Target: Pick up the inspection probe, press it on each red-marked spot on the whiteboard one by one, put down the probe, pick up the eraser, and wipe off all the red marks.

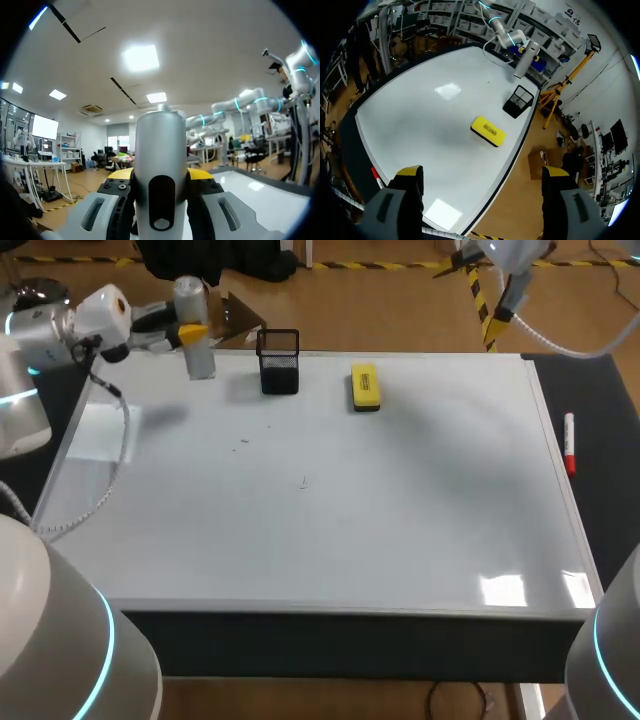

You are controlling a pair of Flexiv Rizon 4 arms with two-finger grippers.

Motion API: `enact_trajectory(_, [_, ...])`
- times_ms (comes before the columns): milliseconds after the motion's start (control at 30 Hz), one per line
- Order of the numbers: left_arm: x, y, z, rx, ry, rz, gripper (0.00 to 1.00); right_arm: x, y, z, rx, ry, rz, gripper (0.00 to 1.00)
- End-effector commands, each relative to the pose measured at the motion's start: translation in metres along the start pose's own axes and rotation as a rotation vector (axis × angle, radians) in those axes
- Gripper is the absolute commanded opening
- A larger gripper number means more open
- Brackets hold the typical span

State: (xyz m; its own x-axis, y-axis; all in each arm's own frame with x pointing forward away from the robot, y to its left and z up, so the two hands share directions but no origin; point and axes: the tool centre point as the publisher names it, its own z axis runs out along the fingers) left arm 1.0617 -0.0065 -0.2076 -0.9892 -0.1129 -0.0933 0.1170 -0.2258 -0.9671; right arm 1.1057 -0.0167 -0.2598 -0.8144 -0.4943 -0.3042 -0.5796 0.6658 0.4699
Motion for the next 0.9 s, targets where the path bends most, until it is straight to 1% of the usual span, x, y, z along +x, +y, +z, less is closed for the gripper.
enact_trajectory(33, [-0.026, -0.015, 0.020, 0.009, 0.084, 0.017, 0.00, 0.000, 0.000, -0.001, 0.003, 0.004, -0.002, 1.00])
enact_trajectory(267, [-0.039, -0.036, 0.050, 0.066, 0.169, 0.036, 0.00, 0.000, 0.000, -0.001, 0.003, 0.004, -0.002, 1.00])
enact_trajectory(367, [-0.043, -0.041, 0.064, 0.076, 0.203, 0.043, 0.00, 0.000, 0.000, -0.001, 0.003, 0.004, -0.002, 1.00])
enact_trajectory(467, [-0.046, -0.042, 0.080, 0.081, 0.236, 0.039, 0.00, 0.000, 0.000, -0.001, 0.003, 0.004, -0.002, 1.00])
enact_trajectory(667, [-0.048, -0.034, 0.112, 0.090, 0.310, 0.016, 0.00, 0.000, 0.000, -0.001, 0.003, 0.004, -0.002, 1.00])
enact_trajectory(900, [-0.048, -0.016, 0.137, 0.083, 0.342, -0.028, 0.00, 0.000, 0.000, -0.001, 0.003, 0.004, -0.002, 1.00])
